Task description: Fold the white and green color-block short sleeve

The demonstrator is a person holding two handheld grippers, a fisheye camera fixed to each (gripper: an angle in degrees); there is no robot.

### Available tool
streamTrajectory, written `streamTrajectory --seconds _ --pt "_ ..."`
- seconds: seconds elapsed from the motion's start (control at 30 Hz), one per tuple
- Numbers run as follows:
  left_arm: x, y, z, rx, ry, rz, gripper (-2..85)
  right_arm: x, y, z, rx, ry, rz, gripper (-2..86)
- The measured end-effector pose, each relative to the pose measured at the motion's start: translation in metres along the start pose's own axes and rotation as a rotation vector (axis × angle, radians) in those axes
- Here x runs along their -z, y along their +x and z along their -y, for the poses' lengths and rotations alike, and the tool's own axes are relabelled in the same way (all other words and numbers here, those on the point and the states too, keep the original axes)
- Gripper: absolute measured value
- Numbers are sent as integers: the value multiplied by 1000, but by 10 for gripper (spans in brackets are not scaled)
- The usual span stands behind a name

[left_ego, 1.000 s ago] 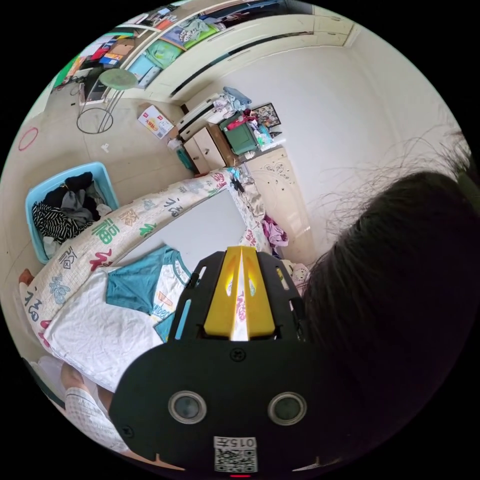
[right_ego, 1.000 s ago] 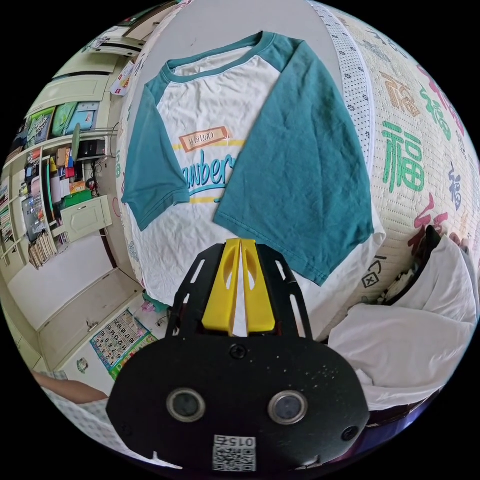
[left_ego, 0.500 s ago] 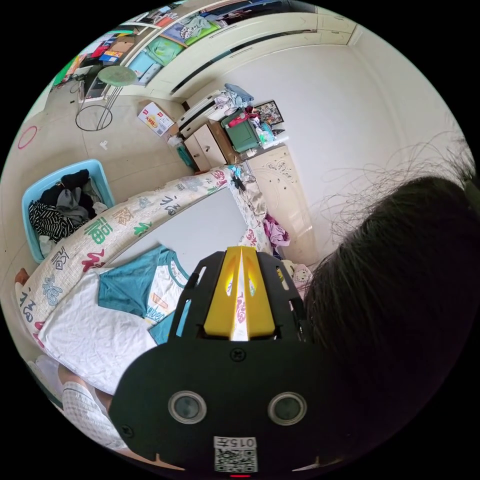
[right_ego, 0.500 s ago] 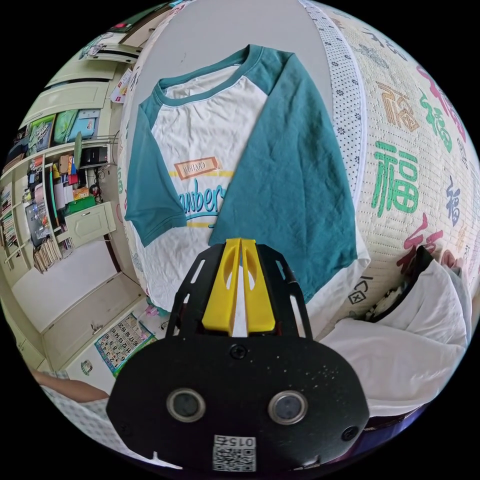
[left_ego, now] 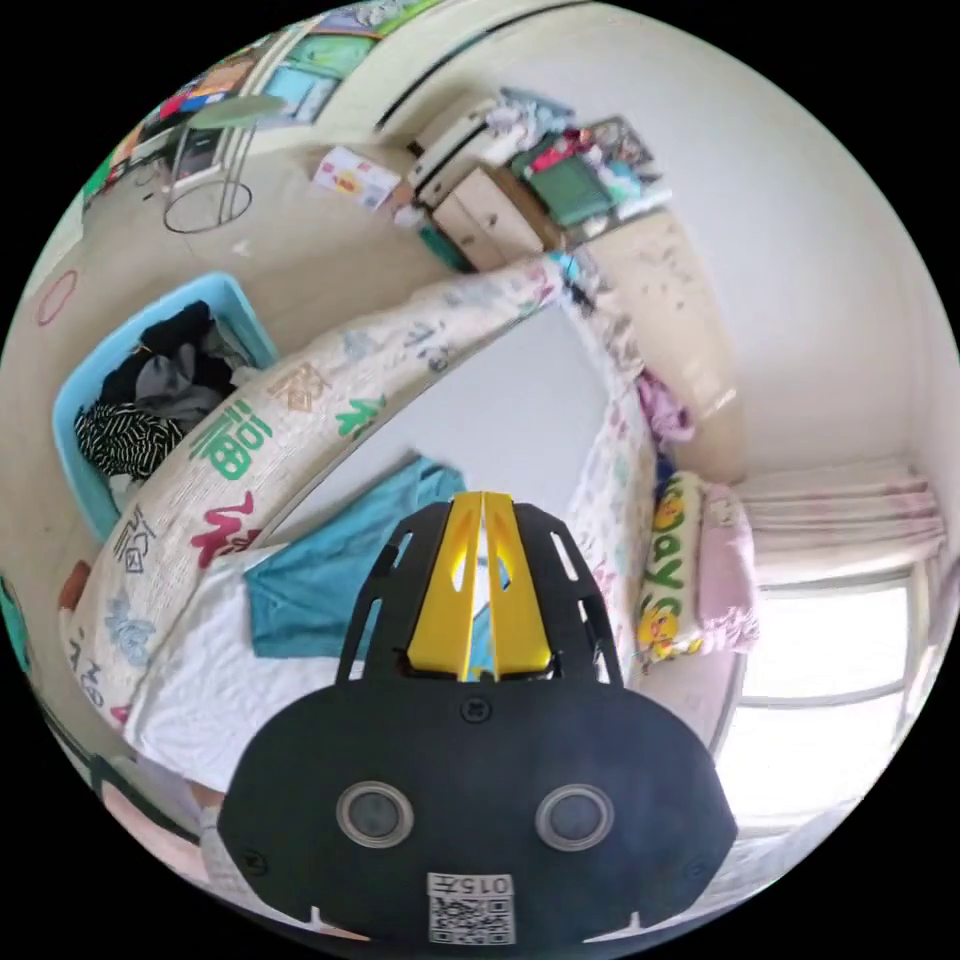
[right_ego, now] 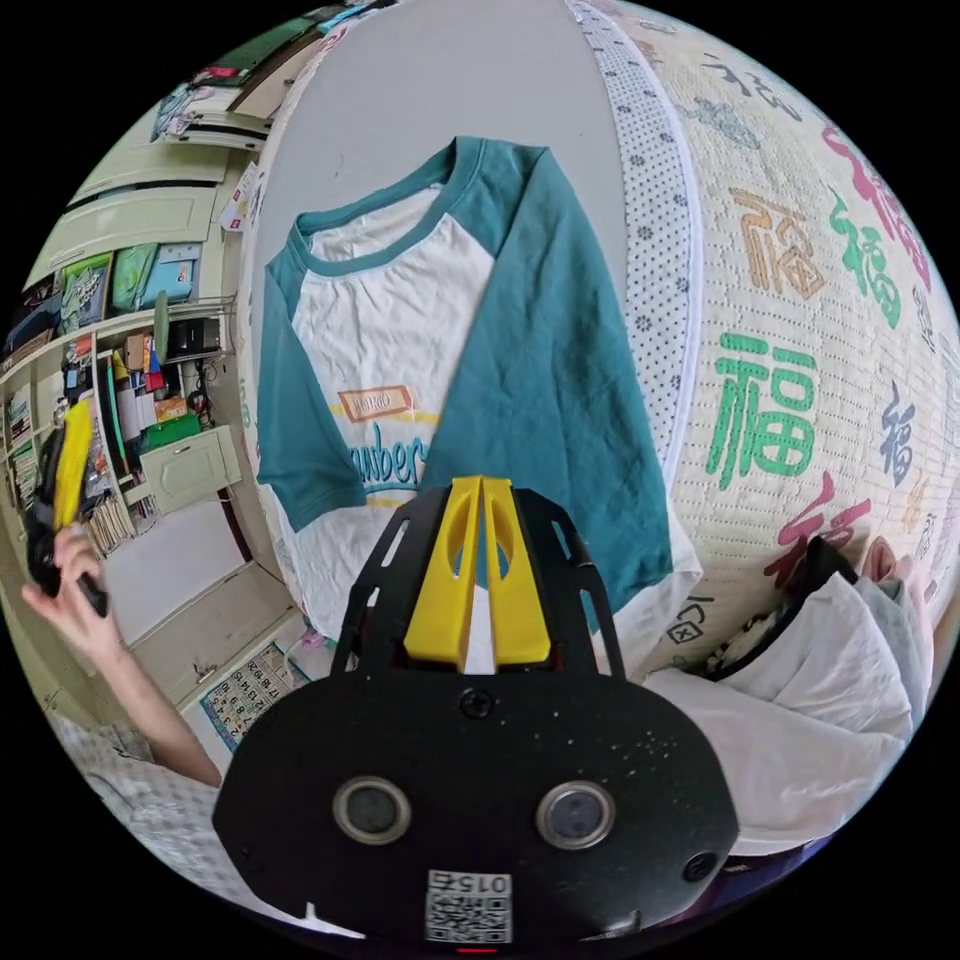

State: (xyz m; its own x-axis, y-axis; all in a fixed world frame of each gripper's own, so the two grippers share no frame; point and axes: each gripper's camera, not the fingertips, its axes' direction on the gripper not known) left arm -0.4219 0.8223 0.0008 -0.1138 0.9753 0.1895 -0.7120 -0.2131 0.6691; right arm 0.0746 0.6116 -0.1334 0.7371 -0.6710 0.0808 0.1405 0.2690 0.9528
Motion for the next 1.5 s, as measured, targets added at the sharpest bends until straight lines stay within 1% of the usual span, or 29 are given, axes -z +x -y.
streamTrajectory --seconds 0.03,0.1,0.2,0.27,0.33,0.37,0.47,0.63,0.7,0.73,0.8,0.83,0.9,0.93,0.97,1.0,1.03,1.07,1.23,1.3,1.33,1.37,1.43,1.5 --pt "-13 0 3 3 -17 -11 -7 4 -1 2 5 12 7 -5" --pt "-53 8 12 -59 -76 -155 -8 21 -4 14 25 58 20 -4" --pt "-84 25 22 -95 -114 -315 -8 38 -8 29 48 104 14 -4" --pt "-97 39 29 -149 -135 -356 -8 45 -9 37 57 128 8 -4" --pt "-106 54 36 -242 -144 -375 -8 51 -11 45 66 153 3 -4" --pt "-112 64 42 -322 -156 -383 -8 55 -12 49 72 174 -3 -4" --pt "-129 82 63 -402 -193 -324 -8 63 -18 62 98 221 -54 -2" --pt "-143 132 89 -564 -185 -79 -7 69 -30 84 141 250 -104 13" --pt "-160 159 95 -638 -225 27 -5 70 -34 92 169 258 -119 48" --pt "-166 165 96 -651 -249 48 -5 70 -35 93 176 257 -124 56" --pt "-186 188 96 -744 -303 37 1 70 -36 99 181 254 -139 77" --pt "-192 192 97 -745 -316 46 4 71 -36 100 181 254 -138 80" --pt "-217 211 100 -750 -344 135 41 72 -34 104 170 251 -147 87" --pt "-224 215 100 -751 -353 157 75 71 -34 104 167 250 -154 88" --pt "-240 224 101 -750 -387 205 144 70 -34 105 165 241 -167 91" --pt "-256 234 101 -770 -453 228 157 67 -33 107 167 220 -172 93" --pt "-260 240 101 -797 -447 233 164 65 -33 107 168 208 -173 95" --pt "-266 252 99 -851 -440 229 160 62 -33 107 172 191 -180 95" --pt "-290 283 94 -888 -498 281 134 58 -42 99 223 176 -209 67" --pt "-298 289 86 -923 -572 304 88 49 -49 92 279 122 -180 39" --pt "-300 290 84 -935 -590 303 74 48 -51 89 288 125 -194 28" --pt "-304 291 80 -953 -611 304 40 45 -53 85 301 116 -223 13" --pt "-307 290 79 -936 -622 281 14 42 -56 79 312 123 -237 2" --pt "-306 290 83 -864 -584 254 3 43 -58 71 302 151 -258 -4"
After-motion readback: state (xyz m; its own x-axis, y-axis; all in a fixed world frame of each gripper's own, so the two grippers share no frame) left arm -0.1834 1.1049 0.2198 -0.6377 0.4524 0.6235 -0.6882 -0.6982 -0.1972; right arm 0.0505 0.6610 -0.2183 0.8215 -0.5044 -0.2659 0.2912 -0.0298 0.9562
